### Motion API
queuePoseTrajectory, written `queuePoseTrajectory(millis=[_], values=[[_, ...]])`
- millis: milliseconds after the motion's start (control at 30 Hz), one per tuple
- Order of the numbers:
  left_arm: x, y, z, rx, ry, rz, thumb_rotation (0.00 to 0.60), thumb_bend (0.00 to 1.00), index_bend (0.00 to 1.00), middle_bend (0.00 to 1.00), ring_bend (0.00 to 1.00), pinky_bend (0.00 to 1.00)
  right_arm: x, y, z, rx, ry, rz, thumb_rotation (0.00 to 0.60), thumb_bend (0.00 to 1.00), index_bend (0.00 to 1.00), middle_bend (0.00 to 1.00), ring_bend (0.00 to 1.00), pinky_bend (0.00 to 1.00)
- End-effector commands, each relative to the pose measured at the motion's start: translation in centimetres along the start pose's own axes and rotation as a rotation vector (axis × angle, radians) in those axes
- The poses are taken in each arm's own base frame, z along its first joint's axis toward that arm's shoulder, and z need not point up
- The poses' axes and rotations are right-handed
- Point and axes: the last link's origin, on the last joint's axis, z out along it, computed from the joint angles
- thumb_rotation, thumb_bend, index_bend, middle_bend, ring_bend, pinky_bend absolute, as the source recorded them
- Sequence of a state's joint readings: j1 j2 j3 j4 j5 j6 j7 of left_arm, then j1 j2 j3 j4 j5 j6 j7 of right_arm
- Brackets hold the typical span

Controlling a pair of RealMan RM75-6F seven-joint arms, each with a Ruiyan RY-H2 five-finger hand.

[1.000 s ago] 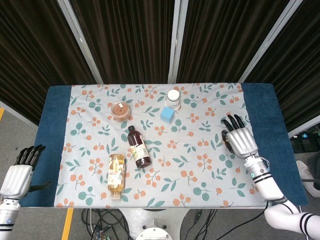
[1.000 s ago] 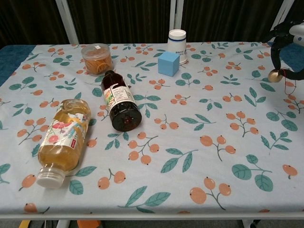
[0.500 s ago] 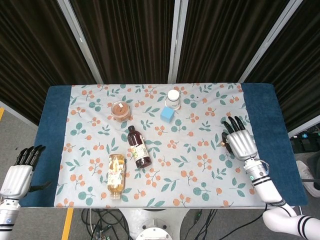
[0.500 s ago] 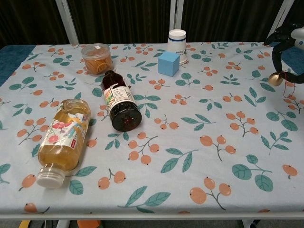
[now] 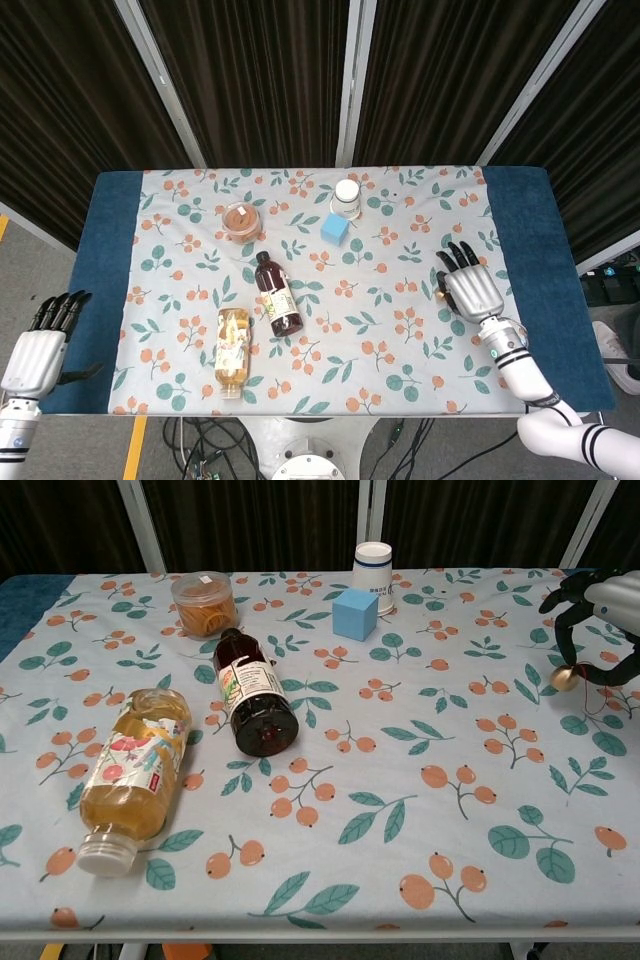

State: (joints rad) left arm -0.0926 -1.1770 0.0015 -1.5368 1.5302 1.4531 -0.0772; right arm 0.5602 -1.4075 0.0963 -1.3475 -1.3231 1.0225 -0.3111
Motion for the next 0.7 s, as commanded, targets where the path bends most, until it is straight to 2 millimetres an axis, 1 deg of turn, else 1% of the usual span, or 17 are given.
queuePoseTrajectory(millis=[33,567,633,700], values=[[0.0,-0.1,0.0,0.002,0.0,0.0,0.6,0.0,0.06,0.05,0.0,0.04,-0.4,-0.3,0.5,0.003,-0.014,0.002,0.6,0.44,0.75,0.17,0.0,0.0],[0.1,-0.3,-0.1,0.004,0.005,-0.003,0.6,0.0,0.06,0.05,0.0,0.04,-0.7,-0.6,1.5,0.001,-0.04,-0.008,0.6,0.42,0.74,0.17,0.0,0.0],[0.1,-0.3,-0.1,0.003,0.005,-0.004,0.6,0.0,0.06,0.05,0.0,0.04,-0.7,-0.6,1.5,0.004,-0.041,-0.007,0.6,0.4,0.72,0.17,0.0,0.0],[0.1,-0.3,-0.1,0.003,0.005,-0.004,0.6,0.0,0.06,0.05,0.0,0.04,-0.8,-0.5,1.4,0.005,-0.046,-0.006,0.6,0.38,0.69,0.17,0.0,0.0]])
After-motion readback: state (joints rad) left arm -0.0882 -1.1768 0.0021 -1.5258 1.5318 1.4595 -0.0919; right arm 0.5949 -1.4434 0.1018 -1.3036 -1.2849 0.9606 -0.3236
